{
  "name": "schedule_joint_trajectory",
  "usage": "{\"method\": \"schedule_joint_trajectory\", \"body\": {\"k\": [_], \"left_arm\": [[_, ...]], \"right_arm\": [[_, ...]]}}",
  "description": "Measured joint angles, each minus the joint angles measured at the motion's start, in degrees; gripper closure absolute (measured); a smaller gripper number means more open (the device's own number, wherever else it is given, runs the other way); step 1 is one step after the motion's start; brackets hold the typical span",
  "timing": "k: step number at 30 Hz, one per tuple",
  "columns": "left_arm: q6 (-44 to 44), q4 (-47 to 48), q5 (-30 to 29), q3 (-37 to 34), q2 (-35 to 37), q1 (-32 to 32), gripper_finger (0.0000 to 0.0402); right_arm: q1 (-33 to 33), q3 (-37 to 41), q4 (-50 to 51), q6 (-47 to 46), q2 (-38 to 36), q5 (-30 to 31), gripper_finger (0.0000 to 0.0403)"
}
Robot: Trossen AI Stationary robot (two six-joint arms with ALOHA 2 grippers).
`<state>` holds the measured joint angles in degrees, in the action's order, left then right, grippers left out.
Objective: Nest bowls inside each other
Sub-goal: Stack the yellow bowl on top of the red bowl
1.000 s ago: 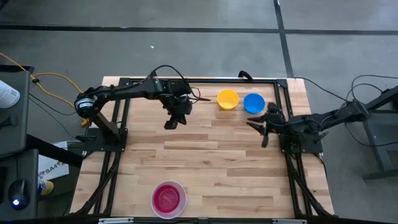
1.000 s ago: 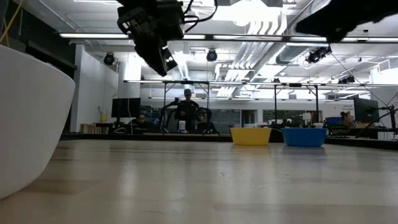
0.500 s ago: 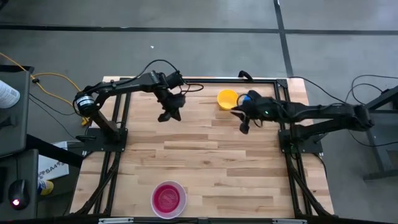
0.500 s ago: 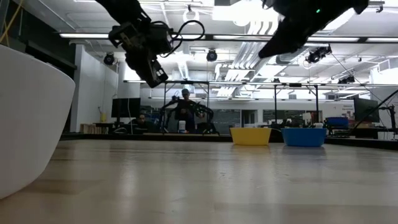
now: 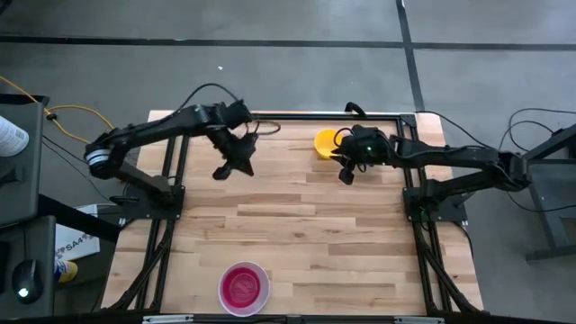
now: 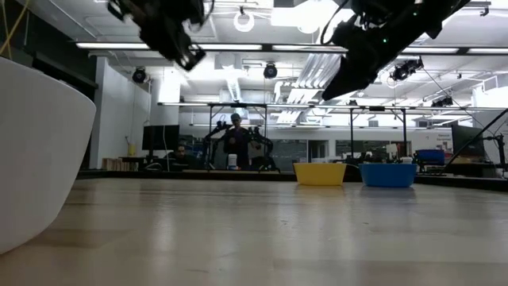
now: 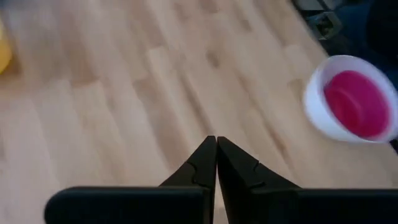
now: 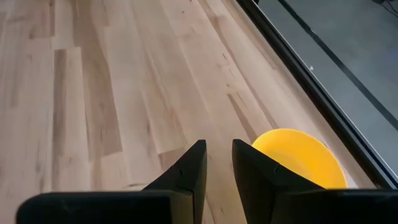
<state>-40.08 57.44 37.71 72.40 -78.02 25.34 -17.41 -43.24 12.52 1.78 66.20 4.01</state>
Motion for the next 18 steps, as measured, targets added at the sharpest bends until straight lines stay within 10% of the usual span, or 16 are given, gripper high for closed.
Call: {"method": "schedule_joint_trajectory", "body": {"k": [18], "left_arm": [[20.30,-6.63,-22.21,-7.08,7.64,-20.26,0.0389]], "right_arm": [[-1.77,-4.61,3.94,5.21,10.29,0.48,0.0332]]}}
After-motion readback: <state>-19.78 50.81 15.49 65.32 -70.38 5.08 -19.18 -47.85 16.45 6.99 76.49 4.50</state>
